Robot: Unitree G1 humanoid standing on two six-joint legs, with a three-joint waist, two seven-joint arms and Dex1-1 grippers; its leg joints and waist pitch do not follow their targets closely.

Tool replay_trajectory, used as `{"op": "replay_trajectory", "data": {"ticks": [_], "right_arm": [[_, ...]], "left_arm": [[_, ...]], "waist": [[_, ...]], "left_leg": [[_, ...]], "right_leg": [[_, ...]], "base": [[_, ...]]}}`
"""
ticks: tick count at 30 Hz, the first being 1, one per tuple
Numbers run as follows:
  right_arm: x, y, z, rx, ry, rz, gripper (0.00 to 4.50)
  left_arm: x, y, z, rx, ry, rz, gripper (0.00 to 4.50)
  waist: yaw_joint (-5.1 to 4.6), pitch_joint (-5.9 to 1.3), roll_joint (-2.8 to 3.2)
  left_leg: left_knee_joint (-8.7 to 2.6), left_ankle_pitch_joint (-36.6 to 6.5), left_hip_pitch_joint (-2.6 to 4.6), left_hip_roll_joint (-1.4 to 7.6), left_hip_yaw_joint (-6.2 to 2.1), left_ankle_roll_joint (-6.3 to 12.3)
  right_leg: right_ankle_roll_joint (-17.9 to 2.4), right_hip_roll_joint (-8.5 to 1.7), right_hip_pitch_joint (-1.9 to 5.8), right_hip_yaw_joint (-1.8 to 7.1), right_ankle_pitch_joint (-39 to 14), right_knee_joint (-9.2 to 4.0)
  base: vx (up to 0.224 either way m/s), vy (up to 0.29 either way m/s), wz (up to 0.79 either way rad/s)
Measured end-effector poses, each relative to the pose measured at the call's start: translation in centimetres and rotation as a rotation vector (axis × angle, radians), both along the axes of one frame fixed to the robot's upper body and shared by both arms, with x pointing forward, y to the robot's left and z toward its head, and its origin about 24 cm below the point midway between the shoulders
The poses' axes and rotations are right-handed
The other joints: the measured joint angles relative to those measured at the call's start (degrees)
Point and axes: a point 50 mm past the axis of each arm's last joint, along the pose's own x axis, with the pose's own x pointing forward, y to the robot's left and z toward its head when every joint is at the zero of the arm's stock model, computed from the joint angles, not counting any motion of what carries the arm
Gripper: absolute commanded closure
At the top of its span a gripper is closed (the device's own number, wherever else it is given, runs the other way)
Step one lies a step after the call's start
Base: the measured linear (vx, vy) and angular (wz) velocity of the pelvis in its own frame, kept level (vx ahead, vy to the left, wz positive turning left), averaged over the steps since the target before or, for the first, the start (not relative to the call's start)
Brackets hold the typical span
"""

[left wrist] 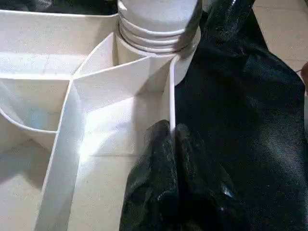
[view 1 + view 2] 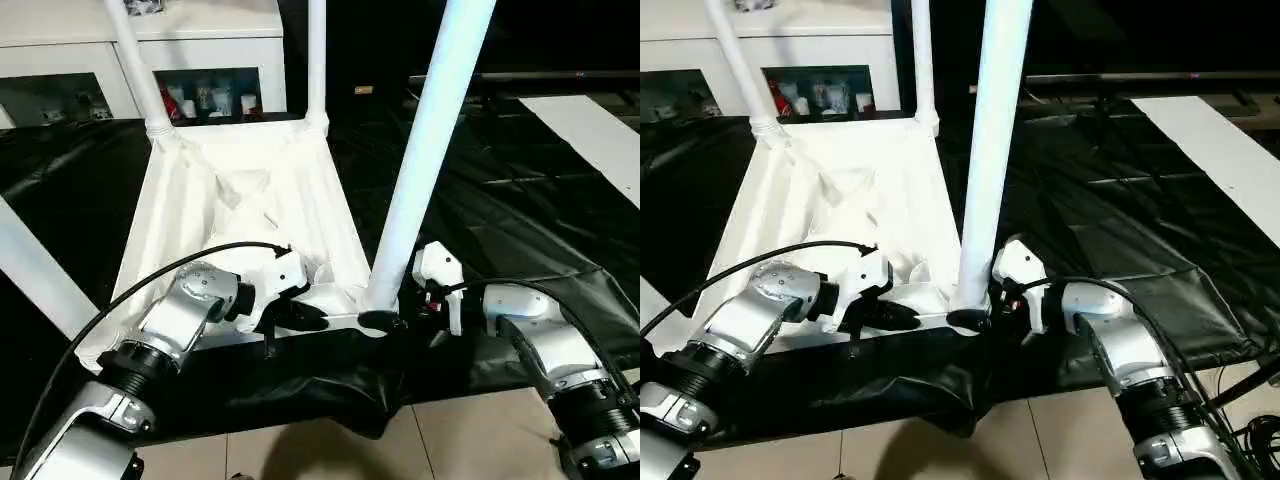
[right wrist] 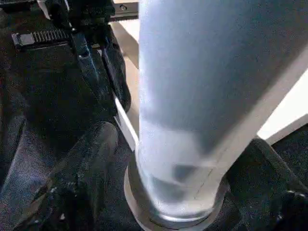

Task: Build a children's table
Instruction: Rotate leg to tighten

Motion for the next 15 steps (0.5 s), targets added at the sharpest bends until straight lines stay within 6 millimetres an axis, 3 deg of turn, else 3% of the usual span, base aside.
{"op": "replay_trajectory", "data": {"ticks": [5, 15], "right_arm": [[0.05, -0.15, 0.04, -0.033, -0.008, 0.015, 1.06], [0.32, -0.28, 0.12, -0.064, -0.026, 0.020, 1.91]], "left_arm": [[-0.08, -0.02, 0.03, 0.001, -0.001, -0.002, 4.50], [-0.10, 0.01, 0.01, 0.001, 0.002, 0.000, 4.50]], "waist": [[0.03, 0.00, -0.01], [0.00, 0.00, -0.03]], "left_leg": [[0.00, 0.0, -0.03, 0.00, 0.01, 0.00], [0.06, 0.0, -0.02, 0.00, 0.01, 0.01]], "right_leg": [[0.0, 0.00, 0.00, -0.01, 0.0, -0.01], [0.0, 0.00, 0.00, -0.01, 0.0, 0.05]], "base": [[0.000, 0.000, 0.00], [0.000, 0.000, 0.00]]}}
